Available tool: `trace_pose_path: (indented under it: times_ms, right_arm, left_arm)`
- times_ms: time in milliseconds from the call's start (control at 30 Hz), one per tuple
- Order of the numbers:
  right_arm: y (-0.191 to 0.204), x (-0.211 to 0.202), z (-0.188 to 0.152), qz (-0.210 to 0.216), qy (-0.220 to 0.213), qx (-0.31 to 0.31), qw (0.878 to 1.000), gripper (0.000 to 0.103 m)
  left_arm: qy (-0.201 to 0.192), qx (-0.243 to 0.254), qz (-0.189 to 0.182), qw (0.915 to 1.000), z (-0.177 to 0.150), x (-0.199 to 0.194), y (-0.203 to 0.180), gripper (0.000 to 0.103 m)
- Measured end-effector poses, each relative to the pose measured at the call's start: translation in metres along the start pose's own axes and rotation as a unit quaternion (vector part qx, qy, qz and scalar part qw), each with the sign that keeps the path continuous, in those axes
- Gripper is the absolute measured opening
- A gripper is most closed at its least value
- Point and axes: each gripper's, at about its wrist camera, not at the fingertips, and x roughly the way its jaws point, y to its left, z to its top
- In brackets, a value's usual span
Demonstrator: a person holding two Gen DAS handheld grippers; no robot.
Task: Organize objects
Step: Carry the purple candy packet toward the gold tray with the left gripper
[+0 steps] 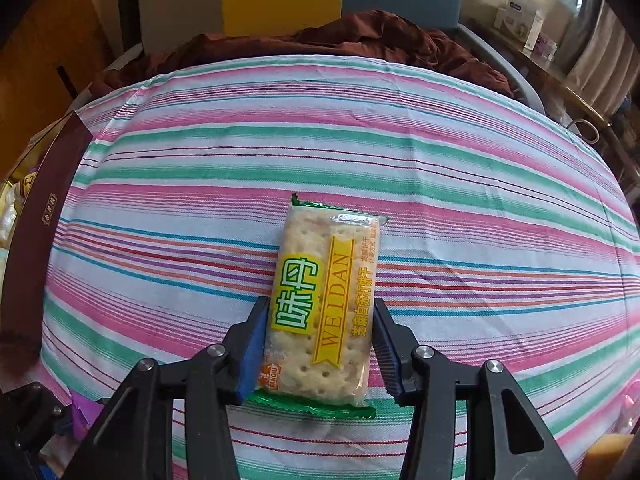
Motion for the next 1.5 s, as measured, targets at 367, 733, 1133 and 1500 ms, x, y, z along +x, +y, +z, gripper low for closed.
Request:
trace_pose_path:
  times_ms: [367,733,1133,1500]
  right_arm:
    - [0.009,0.005,0.005,-0.017,0.004,-0.026,1.0,0.049]
    - [0.014,0.001,-0.001,-0.024,-0.008,-0.044,0.999,0.05]
    - [0.017,0.003,0.0,-0.035,-0.014,-0.058,0.998,0.05]
    - [0.017,0.002,-0.001,-0.04,-0.017,-0.063,0.997,0.049]
  left_arm:
    - [0.018,0.005,0.037,0.9992,0.001,-0.006,-0.003,0.033]
    - [-0.019,-0.005,0.062,0.9979,0.008,-0.052,0.002,0.032]
    - [-0.066,-0.036,0.1,0.9921,0.019,-0.111,0.026,0.033]
    - [-0.064,-0.099,0.131,0.9844,0.002,-0.133,0.075,0.033]
